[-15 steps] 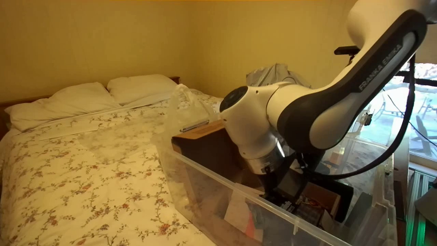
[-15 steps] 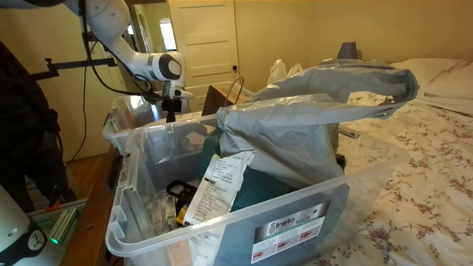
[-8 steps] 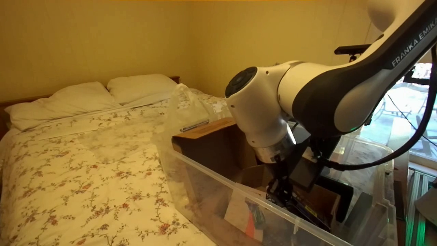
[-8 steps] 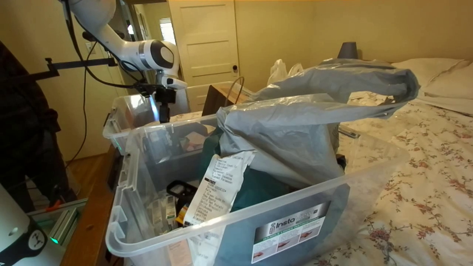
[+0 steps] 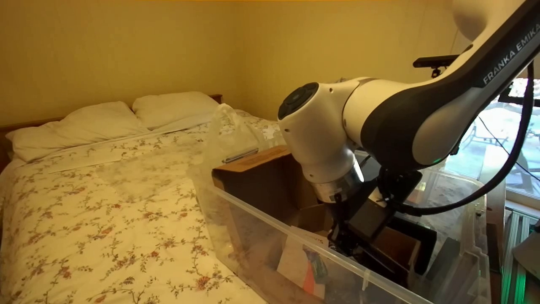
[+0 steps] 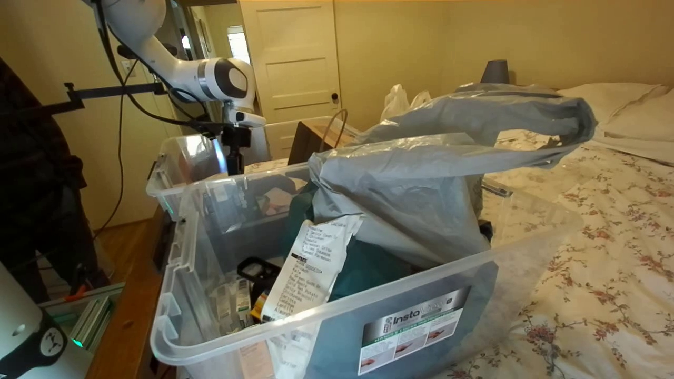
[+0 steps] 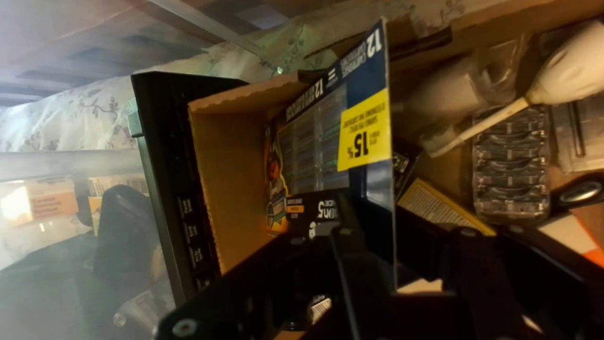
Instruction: Move the black object from the basket on the left to the basket on the right
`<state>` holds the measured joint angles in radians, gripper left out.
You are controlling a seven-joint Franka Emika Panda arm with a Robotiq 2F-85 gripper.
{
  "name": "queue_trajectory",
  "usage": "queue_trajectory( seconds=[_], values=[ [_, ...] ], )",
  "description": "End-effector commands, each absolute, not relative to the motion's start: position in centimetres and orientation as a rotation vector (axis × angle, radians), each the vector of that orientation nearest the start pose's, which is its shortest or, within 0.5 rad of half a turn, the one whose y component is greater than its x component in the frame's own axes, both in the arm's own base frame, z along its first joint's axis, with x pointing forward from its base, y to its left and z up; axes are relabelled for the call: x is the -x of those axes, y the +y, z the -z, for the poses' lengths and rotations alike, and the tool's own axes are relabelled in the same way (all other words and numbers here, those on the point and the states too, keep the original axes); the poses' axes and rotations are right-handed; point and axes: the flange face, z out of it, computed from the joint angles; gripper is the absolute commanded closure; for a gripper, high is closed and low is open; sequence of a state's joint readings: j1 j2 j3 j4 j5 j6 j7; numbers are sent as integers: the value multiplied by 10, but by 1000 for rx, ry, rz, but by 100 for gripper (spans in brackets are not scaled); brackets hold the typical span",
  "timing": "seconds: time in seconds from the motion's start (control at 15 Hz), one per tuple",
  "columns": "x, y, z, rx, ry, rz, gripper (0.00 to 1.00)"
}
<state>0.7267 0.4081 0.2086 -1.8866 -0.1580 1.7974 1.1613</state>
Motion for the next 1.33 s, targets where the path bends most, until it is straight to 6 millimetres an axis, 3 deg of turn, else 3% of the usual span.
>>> queue_trajectory(
  seconds=[0.0,0.2,0.4,0.53,0.6,0.67,0.8,0.93,1.07,1.27],
  values=[
    [-344,437,-293,3575,518,-249,97],
    [-339,435,-324,3560,672,-151,98],
    [-330,433,-370,3454,804,9,99],
    [-320,433,-402,3395,793,117,99],
    [-314,441,-409,3432,649,150,99],
    [-330,444,-393,3437,733,33,94],
    [-317,446,-412,3425,681,99,99],
    [-323,428,-440,3320,785,155,99],
    [-330,395,-471,3228,880,221,99],
    [-342,350,-520,3166,892,327,99]
  ],
)
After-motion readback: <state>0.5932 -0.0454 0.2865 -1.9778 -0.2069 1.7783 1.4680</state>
